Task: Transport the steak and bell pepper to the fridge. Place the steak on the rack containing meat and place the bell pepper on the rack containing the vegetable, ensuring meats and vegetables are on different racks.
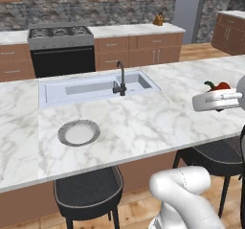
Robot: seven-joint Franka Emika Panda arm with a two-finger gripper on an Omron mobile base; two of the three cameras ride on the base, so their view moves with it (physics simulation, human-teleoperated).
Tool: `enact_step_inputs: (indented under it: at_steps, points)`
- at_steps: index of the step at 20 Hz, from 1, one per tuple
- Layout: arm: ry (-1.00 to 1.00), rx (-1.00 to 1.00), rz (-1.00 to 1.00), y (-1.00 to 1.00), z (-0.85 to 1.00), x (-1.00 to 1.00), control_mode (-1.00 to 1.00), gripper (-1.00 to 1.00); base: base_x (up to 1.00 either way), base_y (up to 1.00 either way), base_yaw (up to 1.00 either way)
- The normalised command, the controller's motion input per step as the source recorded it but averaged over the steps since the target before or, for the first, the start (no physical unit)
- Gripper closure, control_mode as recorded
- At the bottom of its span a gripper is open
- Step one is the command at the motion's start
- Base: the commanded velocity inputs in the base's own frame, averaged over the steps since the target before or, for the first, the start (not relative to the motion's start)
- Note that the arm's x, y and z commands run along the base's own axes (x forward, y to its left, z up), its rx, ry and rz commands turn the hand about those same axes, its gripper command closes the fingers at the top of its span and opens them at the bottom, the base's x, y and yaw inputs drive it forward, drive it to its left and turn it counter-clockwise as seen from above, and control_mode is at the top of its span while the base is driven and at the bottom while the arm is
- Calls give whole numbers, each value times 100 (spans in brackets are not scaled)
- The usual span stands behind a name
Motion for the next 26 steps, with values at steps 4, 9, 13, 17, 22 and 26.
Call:
enact_step_inputs:
  at_steps: [4,9,13,17,22,26]
  points:
    - [0,0,0,0,0,0,100,100,7,-42,-61]
    - [0,0,0,0,0,0,100,100,0,-4,-98]
    - [0,0,0,0,0,0,100,100,0,-1,-99]
    - [0,0,0,0,0,0,100,100,18,-73,-71]
    - [0,0,0,0,0,0,100,100,74,-100,-29]
    - [0,0,0,0,0,0,100,100,100,-100,-13]
